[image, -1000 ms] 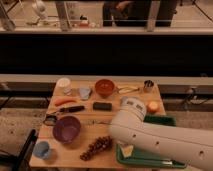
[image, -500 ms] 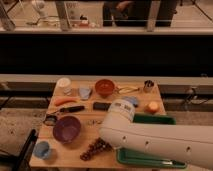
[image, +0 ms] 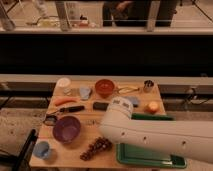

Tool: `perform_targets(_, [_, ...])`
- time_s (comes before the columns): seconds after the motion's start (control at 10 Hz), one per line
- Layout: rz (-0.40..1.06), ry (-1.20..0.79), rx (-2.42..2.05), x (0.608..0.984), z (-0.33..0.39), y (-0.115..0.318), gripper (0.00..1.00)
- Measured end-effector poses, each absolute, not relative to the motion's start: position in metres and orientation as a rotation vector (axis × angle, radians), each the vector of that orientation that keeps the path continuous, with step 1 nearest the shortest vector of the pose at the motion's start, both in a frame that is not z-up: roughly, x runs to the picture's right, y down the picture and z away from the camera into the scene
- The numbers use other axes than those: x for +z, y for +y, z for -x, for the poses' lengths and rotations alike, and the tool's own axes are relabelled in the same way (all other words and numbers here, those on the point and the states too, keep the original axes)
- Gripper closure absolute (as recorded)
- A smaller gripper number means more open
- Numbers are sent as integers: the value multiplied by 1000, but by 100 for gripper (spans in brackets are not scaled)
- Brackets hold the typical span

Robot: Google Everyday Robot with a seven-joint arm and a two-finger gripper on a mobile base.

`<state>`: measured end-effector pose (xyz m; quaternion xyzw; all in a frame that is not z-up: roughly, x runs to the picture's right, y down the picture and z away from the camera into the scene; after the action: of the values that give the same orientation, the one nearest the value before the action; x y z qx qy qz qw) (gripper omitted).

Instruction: Place fork in purple bowl

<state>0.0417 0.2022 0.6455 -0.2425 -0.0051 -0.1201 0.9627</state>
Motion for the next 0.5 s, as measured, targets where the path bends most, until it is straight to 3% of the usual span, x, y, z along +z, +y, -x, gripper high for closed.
perform_targets(0.1, [490, -9, -245, 646, -37, 199, 92])
perform_targets(0.5, [474, -21, -229, 678, -25, 191, 53])
